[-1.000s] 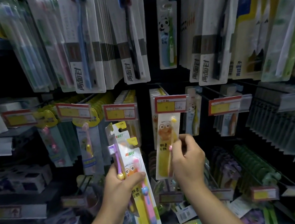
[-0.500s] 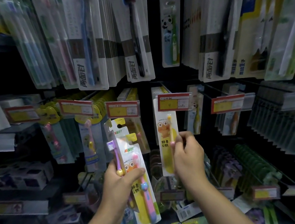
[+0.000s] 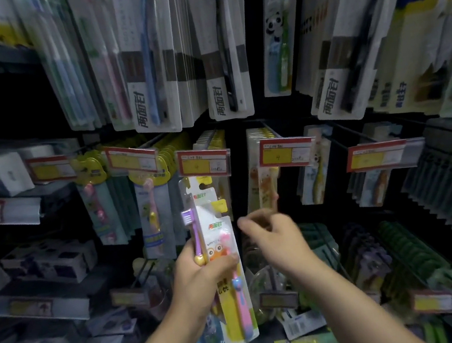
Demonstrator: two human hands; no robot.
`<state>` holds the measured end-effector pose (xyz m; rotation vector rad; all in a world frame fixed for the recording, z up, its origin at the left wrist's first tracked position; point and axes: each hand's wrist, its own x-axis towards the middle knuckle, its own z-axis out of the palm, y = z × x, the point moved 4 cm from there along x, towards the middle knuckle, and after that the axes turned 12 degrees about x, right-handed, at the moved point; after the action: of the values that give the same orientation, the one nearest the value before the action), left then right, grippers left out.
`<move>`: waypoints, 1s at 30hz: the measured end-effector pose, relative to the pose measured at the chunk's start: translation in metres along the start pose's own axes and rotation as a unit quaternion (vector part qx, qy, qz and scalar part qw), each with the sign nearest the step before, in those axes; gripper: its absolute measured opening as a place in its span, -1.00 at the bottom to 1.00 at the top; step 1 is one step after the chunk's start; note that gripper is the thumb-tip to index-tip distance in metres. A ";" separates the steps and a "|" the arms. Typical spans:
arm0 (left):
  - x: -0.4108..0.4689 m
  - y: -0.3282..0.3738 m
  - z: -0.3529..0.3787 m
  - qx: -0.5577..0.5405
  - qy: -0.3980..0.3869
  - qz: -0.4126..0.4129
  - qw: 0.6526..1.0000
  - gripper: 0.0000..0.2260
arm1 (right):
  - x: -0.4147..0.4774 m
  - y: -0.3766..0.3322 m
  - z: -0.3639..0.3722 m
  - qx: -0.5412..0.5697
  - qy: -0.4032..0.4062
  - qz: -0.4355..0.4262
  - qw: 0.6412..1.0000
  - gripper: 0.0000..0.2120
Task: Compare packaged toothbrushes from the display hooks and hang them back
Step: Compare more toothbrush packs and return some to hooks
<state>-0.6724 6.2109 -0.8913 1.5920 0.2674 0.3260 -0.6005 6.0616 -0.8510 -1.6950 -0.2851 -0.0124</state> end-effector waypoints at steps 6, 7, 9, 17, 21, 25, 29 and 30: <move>-0.020 0.015 -0.008 -0.010 -0.018 0.001 1.000 -0.63 | -0.029 -0.003 0.025 0.168 -0.118 0.097 0.974 -0.75; -0.024 0.016 -0.011 -0.014 -0.018 -0.006 1.000 -0.65 | -0.033 -0.004 0.026 0.195 -0.144 0.111 0.964 -0.76; -0.029 0.017 -0.020 -0.023 -0.023 -0.021 0.999 -0.62 | -0.041 -0.009 0.028 0.215 -0.193 0.122 0.950 -0.78; -0.042 0.027 -0.039 -0.010 -0.059 -0.015 0.998 -0.54 | -0.054 -0.017 0.033 0.191 -0.216 0.082 0.954 -0.89; -0.043 0.035 -0.038 -0.014 -0.063 0.000 0.998 -0.51 | -0.057 -0.017 0.033 0.246 -0.207 0.114 0.940 -0.84; -0.043 0.039 -0.036 -0.013 -0.071 0.001 0.997 -0.53 | -0.056 -0.015 0.030 0.258 -0.200 0.132 0.936 -0.81; -0.045 0.035 -0.038 -0.002 -0.071 -0.009 0.997 -0.52 | -0.052 -0.019 0.027 0.135 -0.182 0.041 0.973 -0.88; -0.045 0.033 -0.039 0.000 -0.073 -0.012 0.997 -0.50 | -0.052 -0.019 0.029 0.114 -0.191 0.024 0.975 -0.89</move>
<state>-0.7294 6.2289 -0.8588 1.6020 0.1730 0.1895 -0.6595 6.0824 -0.8456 -1.4665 -0.5121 0.3725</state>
